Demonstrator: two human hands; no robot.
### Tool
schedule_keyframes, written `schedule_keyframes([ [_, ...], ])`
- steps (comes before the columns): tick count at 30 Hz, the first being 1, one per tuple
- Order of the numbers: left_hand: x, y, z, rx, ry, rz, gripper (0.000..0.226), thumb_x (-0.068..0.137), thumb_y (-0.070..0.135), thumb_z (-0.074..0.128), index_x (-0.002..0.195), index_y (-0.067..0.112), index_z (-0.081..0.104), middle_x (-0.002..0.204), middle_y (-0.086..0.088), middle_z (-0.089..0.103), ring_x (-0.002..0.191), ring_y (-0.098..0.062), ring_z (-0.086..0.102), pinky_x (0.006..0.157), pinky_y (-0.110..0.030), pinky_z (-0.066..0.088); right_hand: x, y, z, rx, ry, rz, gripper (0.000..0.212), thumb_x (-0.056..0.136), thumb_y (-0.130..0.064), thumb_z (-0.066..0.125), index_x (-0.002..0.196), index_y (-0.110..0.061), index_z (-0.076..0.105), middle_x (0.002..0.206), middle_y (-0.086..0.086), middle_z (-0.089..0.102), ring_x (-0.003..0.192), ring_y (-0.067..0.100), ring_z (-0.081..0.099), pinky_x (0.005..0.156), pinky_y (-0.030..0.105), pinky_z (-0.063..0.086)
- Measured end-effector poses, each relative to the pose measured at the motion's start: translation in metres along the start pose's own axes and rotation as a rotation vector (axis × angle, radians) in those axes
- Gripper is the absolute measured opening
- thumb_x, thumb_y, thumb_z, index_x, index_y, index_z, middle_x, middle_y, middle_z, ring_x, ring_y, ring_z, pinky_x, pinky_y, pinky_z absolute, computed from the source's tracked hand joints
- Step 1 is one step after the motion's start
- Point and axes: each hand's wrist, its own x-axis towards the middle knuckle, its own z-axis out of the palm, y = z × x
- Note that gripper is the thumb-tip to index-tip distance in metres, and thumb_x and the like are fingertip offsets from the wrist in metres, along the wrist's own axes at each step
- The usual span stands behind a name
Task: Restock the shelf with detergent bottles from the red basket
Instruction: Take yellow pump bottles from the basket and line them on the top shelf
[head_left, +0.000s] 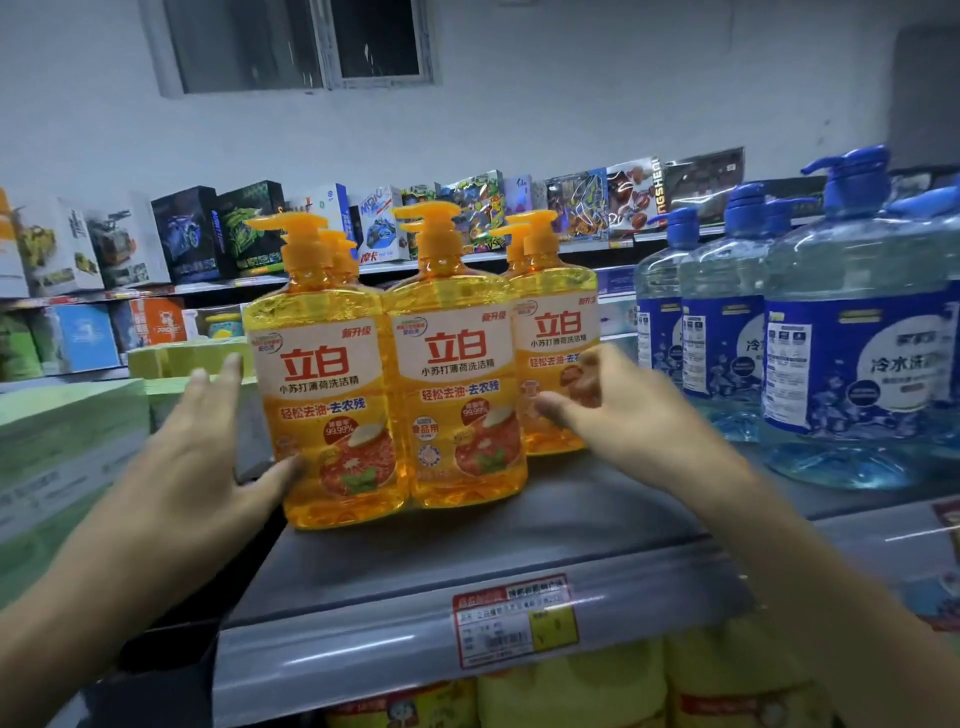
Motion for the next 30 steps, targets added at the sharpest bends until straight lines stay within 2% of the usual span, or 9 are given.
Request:
schedule_keyframes([
  [2,-0.013,0.02,0.008,0.074,0.114,0.117,0.091,0.077,0.059,0.052,0.155,0.03,0.015,0.16,-0.004,0.025,0.141,-0.029,0.036,0.108,-0.055,0.041,0.003,0.009,-0.013,-0.049,0.115,0.054,0.057,0.092,-0.049,0.064,0.134,-0.02,0.04,0.111,-0.001,0.062,0.104,0.022,0.058,0.082,0.035,0.043],
  [4,-0.025,0.057,0.019,0.047,0.001,0.184,0.082,0.082,0.057,0.05,0.154,0.035,0.017,0.159,0.009,0.016,0.143,-0.022,0.03,0.113,-0.047,0.037,0.011,0.019,-0.016,-0.089,0.064,0.099,0.061,0.093,-0.047,0.065,0.138,-0.016,0.037,0.127,0.006,0.061,0.118,0.027,0.057,0.09,0.039,0.044],
  [6,-0.028,0.078,0.039,0.015,-0.147,0.179,0.086,0.079,0.065,0.045,0.154,0.042,0.008,0.154,0.021,0.0,0.147,-0.016,0.018,0.119,-0.037,0.027,0.016,0.03,-0.012,-0.045,-0.068,0.104,0.058,0.094,-0.044,0.065,0.138,-0.017,0.039,0.138,0.005,0.057,0.127,0.025,0.054,0.099,0.038,0.042],
  [9,-0.022,0.09,0.058,0.056,-0.186,0.12,0.088,0.08,0.071,0.037,0.154,0.043,-0.003,0.15,0.025,-0.018,0.149,-0.015,0.001,0.121,-0.032,0.015,0.019,0.044,-0.002,-0.026,-0.211,0.028,0.052,0.096,-0.036,0.063,0.14,-0.022,0.039,0.143,0.0,0.054,0.129,0.019,0.052,0.107,0.036,0.038],
  [17,-0.025,0.095,0.067,0.04,-0.108,0.048,0.094,0.068,0.078,0.019,0.153,0.045,-0.001,0.153,0.026,-0.02,0.15,-0.01,-0.002,0.122,-0.034,0.015,0.021,0.054,0.01,-0.142,-0.174,-0.055,0.042,0.098,-0.043,0.054,0.135,-0.027,0.041,0.136,0.0,0.054,0.124,0.023,0.054,0.105,0.048,0.045],
  [20,-0.028,0.097,0.066,0.074,-0.075,0.049,0.09,0.073,0.075,0.019,0.155,0.04,0.006,0.156,0.023,-0.013,0.149,-0.012,0.002,0.12,-0.033,0.017,0.018,0.049,0.007,-0.251,-0.135,-0.05,0.033,0.099,-0.043,0.05,0.126,-0.025,0.048,0.127,0.002,0.057,0.117,0.026,0.056,0.099,0.049,0.048],
  [24,-0.035,0.097,0.069,0.142,0.028,0.109,0.078,0.085,0.065,0.024,0.153,0.027,0.031,0.159,0.006,0.015,0.144,-0.022,0.028,0.111,-0.039,0.036,0.006,0.036,-0.009,-0.303,-0.036,-0.117,0.022,0.101,-0.037,0.049,0.118,-0.024,0.056,0.118,0.001,0.064,0.106,0.024,0.061,0.09,0.046,0.053],
  [27,-0.041,0.094,0.069,0.192,0.163,0.238,0.055,0.1,0.048,0.036,0.14,0.013,0.052,0.142,-0.011,0.047,0.123,-0.031,0.052,0.093,-0.045,0.051,-0.017,0.029,-0.024,-0.318,0.08,-0.154,0.02,0.101,-0.031,0.05,0.117,-0.022,0.06,0.115,0.002,0.067,0.105,0.025,0.064,0.088,0.047,0.055],
  [30,-0.057,0.095,0.073,0.198,0.281,0.376,0.049,0.094,0.035,0.048,0.132,0.006,0.059,0.124,-0.018,0.058,0.109,-0.036,0.056,0.082,-0.047,0.052,-0.053,0.031,-0.03,-0.352,0.204,-0.183,0.021,0.101,-0.026,0.05,0.115,-0.017,0.063,0.112,0.006,0.066,0.103,0.027,0.063,0.088,0.046,0.055],
])
